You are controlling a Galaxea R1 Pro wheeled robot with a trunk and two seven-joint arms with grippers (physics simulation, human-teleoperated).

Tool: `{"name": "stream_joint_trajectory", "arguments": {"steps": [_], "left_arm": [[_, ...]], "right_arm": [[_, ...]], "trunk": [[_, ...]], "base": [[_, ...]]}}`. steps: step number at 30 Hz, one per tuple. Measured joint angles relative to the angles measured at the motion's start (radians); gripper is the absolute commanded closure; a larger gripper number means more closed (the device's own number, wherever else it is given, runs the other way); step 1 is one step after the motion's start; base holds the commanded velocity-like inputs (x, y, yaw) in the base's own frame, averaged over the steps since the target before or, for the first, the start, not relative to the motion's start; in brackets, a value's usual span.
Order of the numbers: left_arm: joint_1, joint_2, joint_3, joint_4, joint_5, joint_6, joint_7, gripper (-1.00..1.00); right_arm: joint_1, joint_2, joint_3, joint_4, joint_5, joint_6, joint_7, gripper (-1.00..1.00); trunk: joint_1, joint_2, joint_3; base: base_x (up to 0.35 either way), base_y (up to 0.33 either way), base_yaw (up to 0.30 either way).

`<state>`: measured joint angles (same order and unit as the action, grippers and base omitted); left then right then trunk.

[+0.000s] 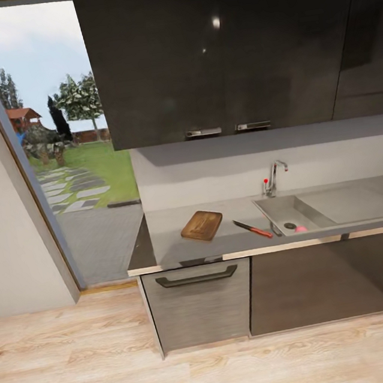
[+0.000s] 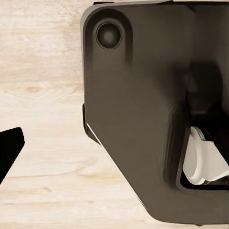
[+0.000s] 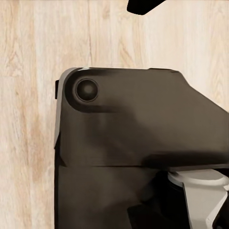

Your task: In the kitchen, take the Vidalia onion out of the sink, dice it on the chopping board with the paring knife, put the diced onion into the bowl on the countertop, then place both the paring knife and the chopping board into the sink.

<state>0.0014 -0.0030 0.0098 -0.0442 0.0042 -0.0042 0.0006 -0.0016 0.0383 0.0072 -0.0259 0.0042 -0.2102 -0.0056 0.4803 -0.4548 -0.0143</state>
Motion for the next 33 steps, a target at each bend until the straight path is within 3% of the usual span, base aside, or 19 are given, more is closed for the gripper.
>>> {"name": "stream_joint_trajectory", "arguments": {"steps": [8, 33], "left_arm": [[0.000, 0.000, 0.000, -0.001, 0.000, 0.000, 0.000, -1.00], [0.000, -0.001, 0.000, -0.001, 0.000, 0.000, 0.000, -1.00]], "right_arm": [[0.000, 0.000, 0.000, -0.001, 0.000, 0.000, 0.000, -1.00], [0.000, 0.001, 0.001, -0.001, 0.000, 0.001, 0.000, -1.00]], "trunk": [[-0.031, 0.055, 0.024], [-0.031, 0.055, 0.024]], "base": [[0.000, 0.000, 0.000], [0.000, 0.000, 0.000]]}}
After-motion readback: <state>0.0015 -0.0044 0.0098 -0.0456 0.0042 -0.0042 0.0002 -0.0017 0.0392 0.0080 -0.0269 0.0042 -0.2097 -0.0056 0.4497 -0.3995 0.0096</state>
